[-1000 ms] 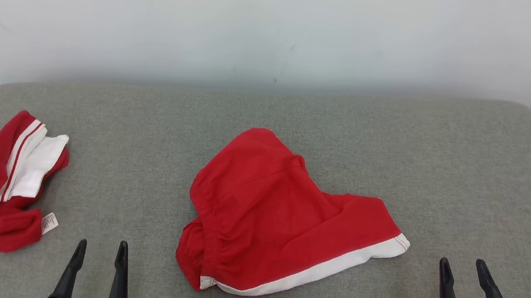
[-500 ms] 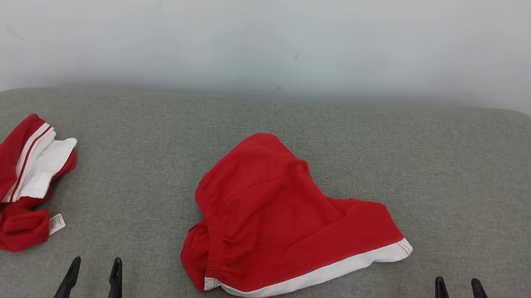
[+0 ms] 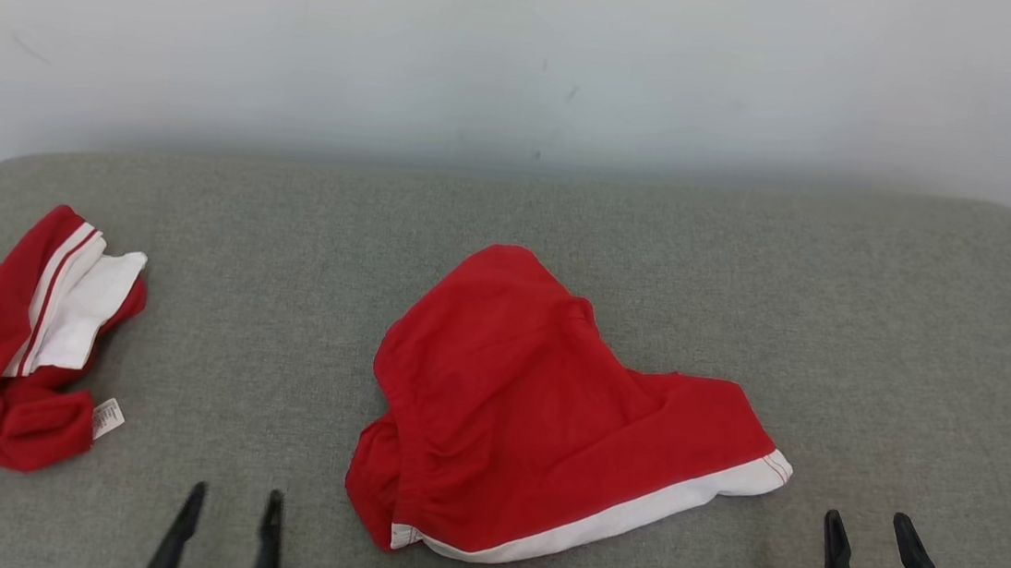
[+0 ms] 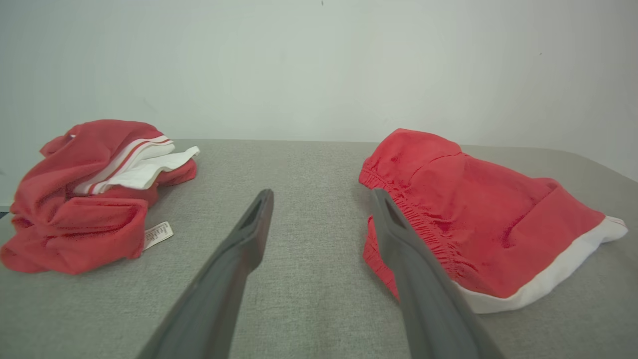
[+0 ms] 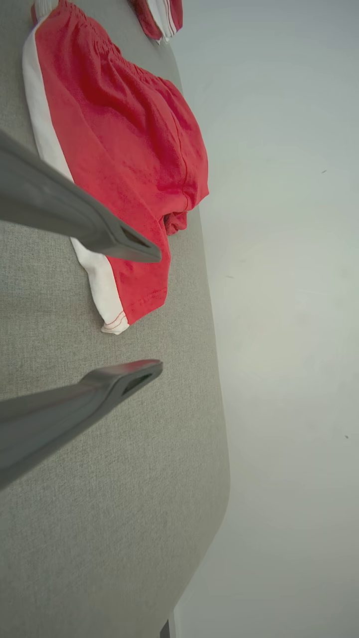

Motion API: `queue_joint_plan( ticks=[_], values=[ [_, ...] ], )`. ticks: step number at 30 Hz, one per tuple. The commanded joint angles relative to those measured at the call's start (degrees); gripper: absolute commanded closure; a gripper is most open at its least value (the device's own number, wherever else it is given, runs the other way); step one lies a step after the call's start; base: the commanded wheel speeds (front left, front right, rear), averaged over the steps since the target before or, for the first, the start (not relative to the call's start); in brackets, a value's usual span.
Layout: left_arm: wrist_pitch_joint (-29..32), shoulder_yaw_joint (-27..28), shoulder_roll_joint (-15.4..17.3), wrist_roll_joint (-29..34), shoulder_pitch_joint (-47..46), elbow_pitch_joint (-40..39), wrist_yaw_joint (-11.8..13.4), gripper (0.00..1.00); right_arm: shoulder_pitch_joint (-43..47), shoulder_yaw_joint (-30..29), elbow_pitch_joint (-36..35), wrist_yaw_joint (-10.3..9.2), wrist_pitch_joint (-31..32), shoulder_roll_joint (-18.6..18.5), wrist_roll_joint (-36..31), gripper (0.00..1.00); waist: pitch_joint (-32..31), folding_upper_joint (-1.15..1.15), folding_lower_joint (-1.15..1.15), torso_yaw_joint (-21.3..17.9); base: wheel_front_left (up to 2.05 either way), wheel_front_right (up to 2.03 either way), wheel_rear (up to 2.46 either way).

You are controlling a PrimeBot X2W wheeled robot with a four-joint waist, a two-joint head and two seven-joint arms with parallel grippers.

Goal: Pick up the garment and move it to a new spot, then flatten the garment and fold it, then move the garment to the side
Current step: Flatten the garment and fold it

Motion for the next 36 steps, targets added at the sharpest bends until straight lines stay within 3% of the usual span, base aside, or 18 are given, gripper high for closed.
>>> queue_joint_plan(
  ticks=[1,9,14,21,32,33,34,35,36],
  values=[
    [-0.19,-1.97,0.34,0.73,-1.71,0.77,-0.21,0.00,-1.45,0.36,1.06,-0.13,-0.03,-0.81,-0.09,0.00,1.07,0.00,0.00,0.24,0.00,0.00,0.00],
    [-0.20,-16.05,3.74,-1.37,-8.19,8.42,-0.42,0.00,-10.63,3.98,10.21,-0.13,-0.03,-5.73,1.85,0.00,5.01,0.00,0.00,0.73,0.00,0.00,0.00],
    [-0.19,-22.03,5.52,-3.64,-11.98,13.96,-0.43,0.00,-14.70,6.13,15.31,-0.13,-0.04,-6.99,3.06,0.00,6.59,0.00,0.00,0.84,0.00,0.00,0.00],
    [-0.19,-25.21,6.00,-7.11,-16.22,20.21,-0.38,0.00,-20.46,10.23,24.74,-0.13,-0.03,-7.68,6.36,0.00,7.98,0.00,0.00,0.60,0.00,0.00,0.00],
    [-0.19,-28.78,5.17,-10.34,-21.61,24.72,-0.38,0.00,-26.94,17.27,33.91,-0.13,-0.03,-7.25,11.70,0.00,9.77,0.00,0.00,1.69,0.00,0.00,0.00],
    [-0.19,-29.00,5.01,-10.97,-22.07,25.09,-0.39,0.17,-27.52,17.80,34.58,-0.13,-0.03,-7.06,12.48,0.07,9.92,0.00,0.00,1.76,0.00,0.00,0.00],
    [-0.19,-29.14,5.03,-11.37,-22.39,25.27,-0.38,0.65,-28.05,18.15,35.33,-0.13,-0.02,-6.83,13.35,0.89,10.03,0.00,0.00,1.81,0.00,0.00,0.00],
    [-0.19,-29.48,4.98,-11.56,-22.60,25.47,-0.39,0.93,-28.38,18.77,36.11,-0.13,-0.02,-6.68,14.00,1.00,10.09,0.00,0.00,1.85,0.00,0.00,0.00],
    [-0.19,-29.81,4.78,-12.13,-22.67,25.38,-0.39,1.00,-28.99,19.29,36.12,-0.13,-0.01,-6.86,14.19,1.00,10.11,0.00,0.00,1.91,0.00,0.00,0.00]
  ],
)
